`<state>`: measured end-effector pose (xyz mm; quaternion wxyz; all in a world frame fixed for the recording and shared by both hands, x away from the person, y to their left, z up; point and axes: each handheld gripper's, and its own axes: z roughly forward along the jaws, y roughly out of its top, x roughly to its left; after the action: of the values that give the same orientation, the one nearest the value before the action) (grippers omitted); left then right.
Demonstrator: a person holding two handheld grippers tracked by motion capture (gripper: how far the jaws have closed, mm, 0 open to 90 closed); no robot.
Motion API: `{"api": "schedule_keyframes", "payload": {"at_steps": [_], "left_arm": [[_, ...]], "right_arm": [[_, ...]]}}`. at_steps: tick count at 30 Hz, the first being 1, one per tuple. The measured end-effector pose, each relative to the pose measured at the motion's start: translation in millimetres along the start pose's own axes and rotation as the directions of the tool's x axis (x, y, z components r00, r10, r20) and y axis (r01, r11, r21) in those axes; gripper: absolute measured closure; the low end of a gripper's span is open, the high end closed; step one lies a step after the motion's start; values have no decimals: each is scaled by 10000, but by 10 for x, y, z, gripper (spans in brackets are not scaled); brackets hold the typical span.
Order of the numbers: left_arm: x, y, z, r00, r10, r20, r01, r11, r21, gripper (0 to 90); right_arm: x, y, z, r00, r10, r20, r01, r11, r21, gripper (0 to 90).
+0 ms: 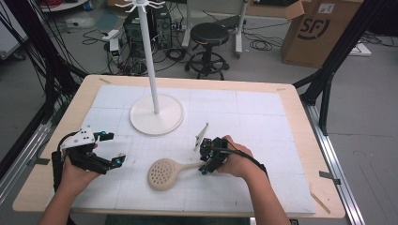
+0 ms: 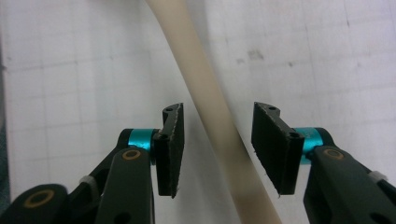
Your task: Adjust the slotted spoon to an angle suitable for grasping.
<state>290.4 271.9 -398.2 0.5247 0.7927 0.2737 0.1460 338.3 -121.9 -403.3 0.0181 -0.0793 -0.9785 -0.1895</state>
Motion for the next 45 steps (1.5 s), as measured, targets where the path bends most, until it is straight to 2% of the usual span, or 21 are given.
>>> {"api": "schedule_keyframes", "payload": {"at_steps": [7,11,12,13,14,15,16,18,19,20,21,22,24,26,27,28,30,33,38,45], "left_arm": [[-2,-1,7,10000,30,4,-30,10000,50,18],[-1,-2,8,10000,34,2,-34,10000,51,18],[0,-3,7,10000,39,-1,-39,10000,65,18],[0,-3,7,10000,39,-1,-39,10000,65,17],[-1,-3,2,10000,32,-17,-32,10000,67,18],[-1,-3,2,10000,32,-17,-32,10000,67,18],[2,-3,-3,10000,48,-25,-48,10000,52,18],[5,-4,-5,10000,62,-10,-62,10000,54,17],[5,-4,-6,10000,42,-18,-42,10000,45,17],[7,-5,-7,10000,46,-6,-46,10000,42,18],[7,-5,-7,10000,46,-6,-46,10000,42,18],[8,-6,-8,10000,12,-25,-12,10000,33,18],[8,-6,-7,10000,14,-20,-14,10000,33,18],[8,-5,-4,10000,38,-11,-38,10000,48,18],[8,-5,-4,10000,38,-11,-38,10000,48,18],[9,-6,0,10000,60,-29,-60,9999,86,18],[7,-6,4,10000,51,-19,-51,9999,89,18],[1,-5,5,10000,56,-24,-55,9999,97,18],[6,-6,6,10000,68,-25,-68,9999,111,18],[9,-6,-5,10000,27,-24,-27,10000,71,18]], "right_arm": [[74,144,-20,9984,-550,-133,541,9965,-634,525],[107,233,9,9975,-687,-141,678,9959,-593,525],[124,285,56,9959,-885,-200,872,9946,-560,571],[124,285,56,9959,-885,-200,872,9946,-560,571],[169,348,113,9921,-1255,-80,1251,9914,-377,706],[169,348,113,9921,-1255,-80,1251,9914,-377,706],[185,373,117,9895,-1438,157,1441,9892,-248,722],[177,371,110,9897,-1430,94,1432,9894,-248,730],[170,367,106,9897,-1416,211,1422,9894,-302,744],[150,353,73,9902,-1254,610,1273,9914,-291,779],[150,353,73,9902,-1254,610,1273,9914,-291,779],[89,308,7,9941,-439,994,502,9968,-615,780],[54,269,-58,9896,-436,1368,557,9947,-860,781],[21,241,-129,9844,-114,1754,312,9934,-1106,781],[21,241,-129,9844,-114,1754,312,9934,-1106,781],[-15,219,-183,9801,232,1972,44,9903,-1386,781],[-47,204,-202,9768,487,2086,-162,9878,-1549,780],[-87,207,-172,9754,645,2106,-328,9880,-1507,780],[-136,247,-75,9776,704,1982,-459,9910,-1257,779],[-183,266,27,9748,855,2061,-639,9920,-1092,770]]}}
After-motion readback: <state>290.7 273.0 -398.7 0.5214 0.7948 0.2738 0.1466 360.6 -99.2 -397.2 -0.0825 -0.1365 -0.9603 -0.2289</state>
